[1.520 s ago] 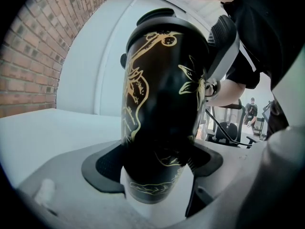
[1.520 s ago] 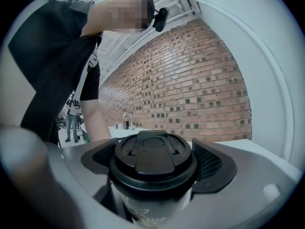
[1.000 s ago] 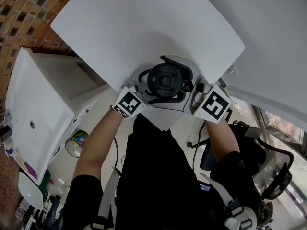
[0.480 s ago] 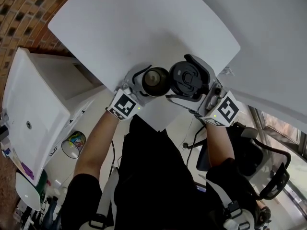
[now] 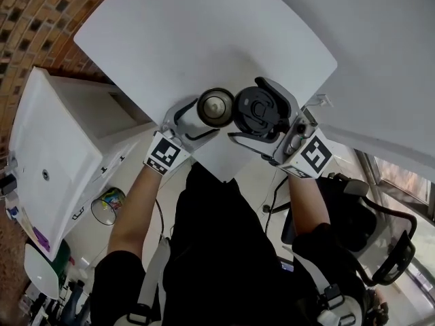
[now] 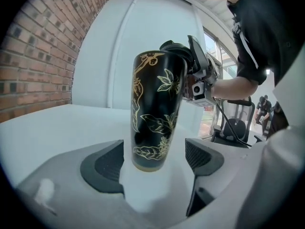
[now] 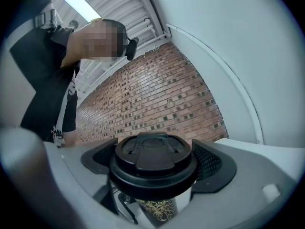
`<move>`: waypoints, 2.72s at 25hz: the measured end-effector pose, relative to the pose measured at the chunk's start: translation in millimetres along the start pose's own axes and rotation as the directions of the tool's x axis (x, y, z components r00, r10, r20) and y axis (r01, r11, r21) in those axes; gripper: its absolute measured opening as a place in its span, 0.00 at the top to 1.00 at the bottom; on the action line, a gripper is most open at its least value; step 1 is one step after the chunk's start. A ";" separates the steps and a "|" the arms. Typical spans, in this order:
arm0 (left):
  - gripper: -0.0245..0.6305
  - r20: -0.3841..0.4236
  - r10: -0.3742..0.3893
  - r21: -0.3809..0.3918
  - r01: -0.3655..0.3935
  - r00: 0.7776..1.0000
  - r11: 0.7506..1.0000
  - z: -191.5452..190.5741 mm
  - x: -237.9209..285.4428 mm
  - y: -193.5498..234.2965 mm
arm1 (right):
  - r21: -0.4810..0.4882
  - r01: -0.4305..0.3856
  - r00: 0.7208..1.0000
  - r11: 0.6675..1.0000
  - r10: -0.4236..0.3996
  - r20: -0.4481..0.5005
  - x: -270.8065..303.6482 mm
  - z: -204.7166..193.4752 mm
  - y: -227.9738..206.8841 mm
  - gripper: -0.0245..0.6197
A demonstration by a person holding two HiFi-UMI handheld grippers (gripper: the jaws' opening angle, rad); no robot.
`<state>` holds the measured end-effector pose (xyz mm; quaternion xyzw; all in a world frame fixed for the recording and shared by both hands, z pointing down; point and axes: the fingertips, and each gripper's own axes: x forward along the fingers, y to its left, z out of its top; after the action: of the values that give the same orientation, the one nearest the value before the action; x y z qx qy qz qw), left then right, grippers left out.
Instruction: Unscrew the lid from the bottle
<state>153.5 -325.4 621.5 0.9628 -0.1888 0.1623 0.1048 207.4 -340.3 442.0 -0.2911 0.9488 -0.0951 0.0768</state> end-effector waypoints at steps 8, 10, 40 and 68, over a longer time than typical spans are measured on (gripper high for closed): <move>0.34 0.019 0.052 -0.111 -0.050 0.998 0.993 6.6 -43.5 -37.5 | -0.025 -0.025 1.000 0.999 0.025 -0.009 -21.6 3.8 38.7 0.22; 0.34 0.027 0.042 -0.093 -0.040 0.999 0.995 16.0 -49.8 -43.9 | -0.059 -0.038 0.999 0.997 0.038 -0.014 -29.8 10.2 50.0 0.22; 0.96 0.239 -0.120 0.086 0.102 0.964 0.991 98.0 -260.8 -180.0 | -0.255 0.227 0.971 0.940 -0.238 -0.014 -50.5 58.3 305.8 0.22; 0.96 0.407 0.002 0.064 -0.031 0.914 0.997 158.6 -261.2 -199.6 | -0.142 0.172 0.985 0.975 -0.168 0.040 -118.5 74.6 287.6 0.21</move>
<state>47.3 -100.1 354.6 0.9770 -0.2087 -0.0338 0.0286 164.7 -49.5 315.7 -0.3773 0.9237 -0.0282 0.0602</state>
